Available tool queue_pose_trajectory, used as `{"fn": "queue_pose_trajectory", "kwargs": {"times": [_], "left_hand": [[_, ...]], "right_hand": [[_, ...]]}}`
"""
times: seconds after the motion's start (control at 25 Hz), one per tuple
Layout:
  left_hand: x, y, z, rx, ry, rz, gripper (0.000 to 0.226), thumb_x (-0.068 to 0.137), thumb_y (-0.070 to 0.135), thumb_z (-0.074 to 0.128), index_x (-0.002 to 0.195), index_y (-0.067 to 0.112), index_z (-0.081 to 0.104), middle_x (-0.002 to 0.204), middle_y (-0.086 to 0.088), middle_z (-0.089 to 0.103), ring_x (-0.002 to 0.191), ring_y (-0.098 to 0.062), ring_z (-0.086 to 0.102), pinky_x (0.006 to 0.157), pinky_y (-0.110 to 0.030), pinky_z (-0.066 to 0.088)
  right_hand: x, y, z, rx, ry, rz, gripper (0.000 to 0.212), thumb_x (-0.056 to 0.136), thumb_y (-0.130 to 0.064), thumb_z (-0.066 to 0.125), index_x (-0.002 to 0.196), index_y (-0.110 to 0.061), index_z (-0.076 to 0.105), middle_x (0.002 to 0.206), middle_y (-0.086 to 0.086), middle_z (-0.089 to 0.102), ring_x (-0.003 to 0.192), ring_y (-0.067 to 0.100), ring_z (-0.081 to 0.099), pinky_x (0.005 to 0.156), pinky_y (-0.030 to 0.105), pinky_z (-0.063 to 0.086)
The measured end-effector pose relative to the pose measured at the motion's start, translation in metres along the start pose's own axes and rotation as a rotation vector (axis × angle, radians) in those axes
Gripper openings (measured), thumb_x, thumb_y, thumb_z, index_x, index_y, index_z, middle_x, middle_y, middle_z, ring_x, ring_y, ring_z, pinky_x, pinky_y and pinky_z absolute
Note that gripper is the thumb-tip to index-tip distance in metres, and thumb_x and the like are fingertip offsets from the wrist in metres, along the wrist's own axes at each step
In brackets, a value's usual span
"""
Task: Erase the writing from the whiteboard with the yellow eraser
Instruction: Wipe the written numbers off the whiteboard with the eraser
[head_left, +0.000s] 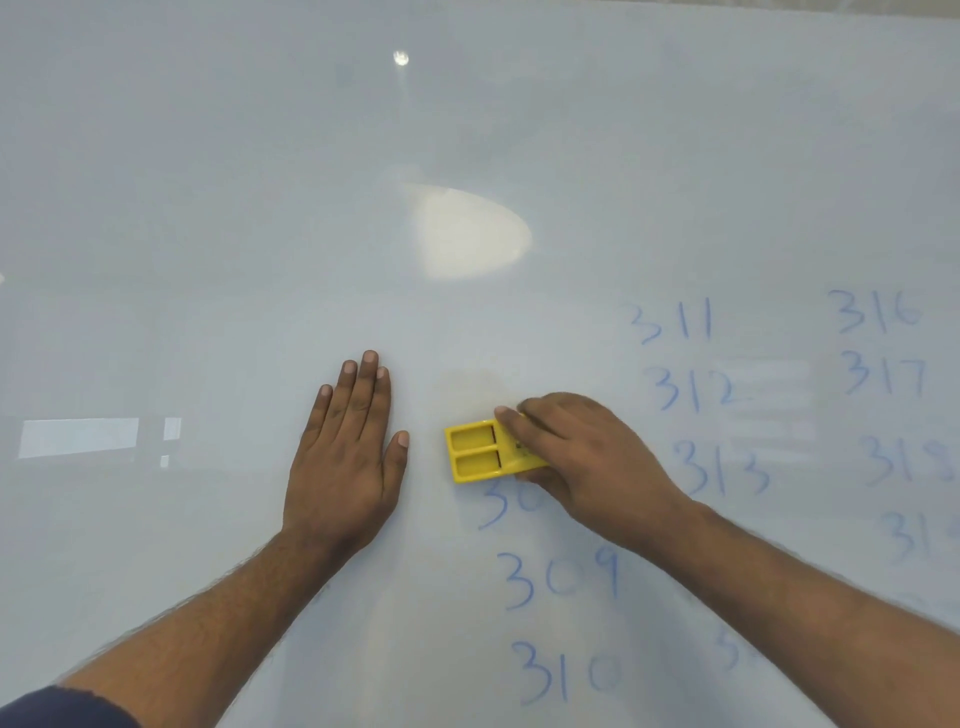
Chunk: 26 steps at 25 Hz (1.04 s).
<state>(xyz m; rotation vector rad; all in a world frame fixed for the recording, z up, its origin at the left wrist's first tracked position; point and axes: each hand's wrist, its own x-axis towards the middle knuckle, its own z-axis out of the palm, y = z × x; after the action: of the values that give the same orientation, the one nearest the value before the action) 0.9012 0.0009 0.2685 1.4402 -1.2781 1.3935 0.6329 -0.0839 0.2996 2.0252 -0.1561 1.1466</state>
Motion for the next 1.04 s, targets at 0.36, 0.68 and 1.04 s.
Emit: {"fn": "queue_pose_trajectory", "kwargs": {"times": [0.36, 0.68, 1.04], "left_hand": [[-0.01, 0.005, 0.001, 0.007, -0.004, -0.016, 0.065, 0.103, 0.035, 0.028, 0.159, 0.005, 0.017, 0.169, -0.008, 0.013, 0.157, -0.021, 0.007, 0.127, -0.043, 0.011], [-0.022, 0.008, 0.001, 0.01, -0.023, -0.018, 0.065, 0.104, 0.037, 0.028, 0.159, 0.005, 0.018, 0.169, -0.009, 0.013, 0.157, -0.023, 0.007, 0.127, -0.043, 0.009], [-0.034, 0.016, 0.004, -0.002, -0.015, -0.034, 0.066, 0.103, 0.037, 0.03, 0.159, 0.004, 0.016, 0.169, -0.01, 0.011, 0.157, -0.024, 0.008, 0.127, -0.043, 0.009]], "right_hand": [[0.028, 0.006, 0.001, 0.039, 0.135, 0.251, 0.058, 0.085, -0.031, 0.064, 0.137, -0.008, 0.052, 0.117, 0.01, 0.06, 0.102, 0.032, 0.057, 0.09, 0.041, 0.046], [-0.032, 0.012, -0.01, -0.012, -0.022, 0.036, 0.054, 0.092, -0.038, 0.055, 0.138, -0.009, 0.051, 0.121, 0.01, 0.061, 0.108, 0.033, 0.058, 0.093, 0.042, 0.047], [-0.008, -0.014, 0.009, 0.071, 0.061, 0.15, 0.056, 0.09, -0.035, 0.06, 0.137, -0.006, 0.051, 0.117, 0.013, 0.06, 0.101, 0.035, 0.057, 0.089, 0.043, 0.047]]}}
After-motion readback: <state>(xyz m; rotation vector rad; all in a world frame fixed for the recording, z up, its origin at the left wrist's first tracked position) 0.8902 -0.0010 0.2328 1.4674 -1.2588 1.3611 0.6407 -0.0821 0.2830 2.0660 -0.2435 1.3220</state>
